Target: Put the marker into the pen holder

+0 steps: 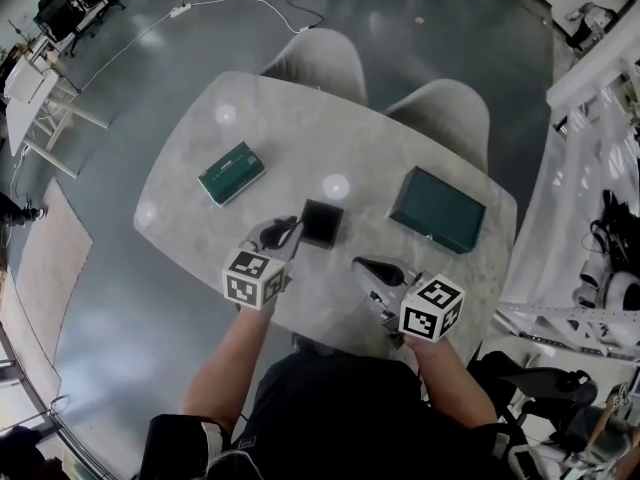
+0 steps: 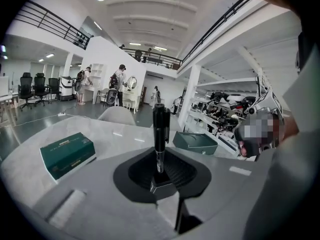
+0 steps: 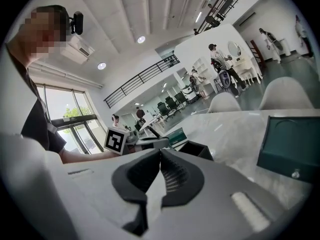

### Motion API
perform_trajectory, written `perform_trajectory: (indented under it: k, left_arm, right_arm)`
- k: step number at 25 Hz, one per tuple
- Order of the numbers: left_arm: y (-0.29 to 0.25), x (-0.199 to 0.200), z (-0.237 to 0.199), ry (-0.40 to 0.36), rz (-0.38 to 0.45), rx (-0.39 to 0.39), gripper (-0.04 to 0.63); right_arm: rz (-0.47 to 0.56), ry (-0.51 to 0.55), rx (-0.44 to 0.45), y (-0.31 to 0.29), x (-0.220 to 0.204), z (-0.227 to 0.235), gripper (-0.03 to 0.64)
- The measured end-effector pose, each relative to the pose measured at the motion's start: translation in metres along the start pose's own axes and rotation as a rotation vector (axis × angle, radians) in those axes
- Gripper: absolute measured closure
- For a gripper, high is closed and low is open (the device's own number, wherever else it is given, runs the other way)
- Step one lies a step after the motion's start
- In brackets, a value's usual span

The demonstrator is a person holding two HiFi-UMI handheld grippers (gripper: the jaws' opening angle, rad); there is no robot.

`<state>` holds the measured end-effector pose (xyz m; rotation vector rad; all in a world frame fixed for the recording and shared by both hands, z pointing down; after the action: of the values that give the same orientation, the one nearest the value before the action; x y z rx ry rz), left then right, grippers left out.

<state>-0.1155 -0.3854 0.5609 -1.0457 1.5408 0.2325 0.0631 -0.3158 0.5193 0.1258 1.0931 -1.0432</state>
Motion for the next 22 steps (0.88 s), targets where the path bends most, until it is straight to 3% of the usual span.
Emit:
perform_trajectory:
  k: [11,22]
  left_arm:
    - [-0.019,-0.026,-0.003,-0.081,-0.096,-0.002,0.540]
    - [-0.022,-0.039,-0.003,-0.093,-0.174,-0.018,0.540]
  right_arm:
    - [-0.017,-0.001,-0.002,0.000,-0.005,0.004,0.612]
    - [-0.019,-0.008,0.000,0.006,-0.011,0.001,0.612]
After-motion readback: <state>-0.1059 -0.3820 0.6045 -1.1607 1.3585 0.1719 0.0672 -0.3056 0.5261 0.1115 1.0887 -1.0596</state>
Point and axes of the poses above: the fingertips, and each gripper's own axes: y backward along the fingers, z to its right, x out of its top, the point moved 5 cm from there along y, backward along the fingers, and after that the axes turned 9 degrees about -x, right-handed, at the moved point
